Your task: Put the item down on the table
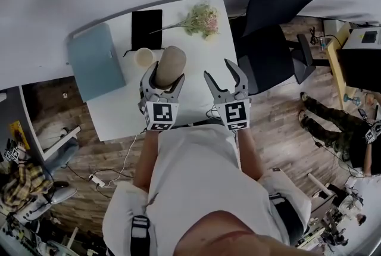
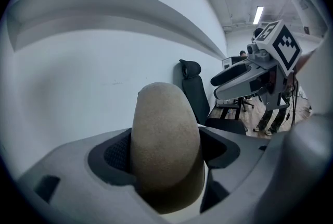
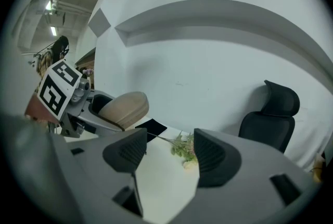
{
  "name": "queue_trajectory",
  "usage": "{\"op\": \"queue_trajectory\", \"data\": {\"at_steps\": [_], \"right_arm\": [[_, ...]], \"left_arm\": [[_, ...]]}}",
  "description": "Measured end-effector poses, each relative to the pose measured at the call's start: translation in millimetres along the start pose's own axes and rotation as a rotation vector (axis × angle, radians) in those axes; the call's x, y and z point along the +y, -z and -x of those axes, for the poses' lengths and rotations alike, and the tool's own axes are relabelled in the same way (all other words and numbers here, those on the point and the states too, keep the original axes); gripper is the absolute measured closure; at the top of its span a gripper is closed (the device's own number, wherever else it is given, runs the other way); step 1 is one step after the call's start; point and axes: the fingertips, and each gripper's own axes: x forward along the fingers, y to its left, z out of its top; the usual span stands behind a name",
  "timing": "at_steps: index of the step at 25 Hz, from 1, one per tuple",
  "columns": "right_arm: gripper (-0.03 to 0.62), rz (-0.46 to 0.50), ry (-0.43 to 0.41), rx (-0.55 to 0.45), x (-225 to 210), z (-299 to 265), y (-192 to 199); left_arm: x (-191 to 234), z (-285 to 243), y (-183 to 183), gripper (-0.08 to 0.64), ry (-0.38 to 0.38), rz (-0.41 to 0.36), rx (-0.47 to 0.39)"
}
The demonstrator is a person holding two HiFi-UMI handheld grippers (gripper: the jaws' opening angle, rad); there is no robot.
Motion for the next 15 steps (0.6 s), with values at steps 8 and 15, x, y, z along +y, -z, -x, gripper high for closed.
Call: {"op": "queue_trajectory", "data": {"at_steps": [8, 15], "right_arm": [[0.307, -0.025, -0.032, 0.05, 3.1, -9.6, 28.8], [0.308, -0.041, -0.045, 0.089, 5.3, -16.3, 50.5]], "left_arm": [[-6.2, -14.1, 21.4, 0.176, 0.007, 0.028, 0.046], [-15.1, -25.6, 36.6, 0.176, 0.029, 0.021, 0.089]]}}
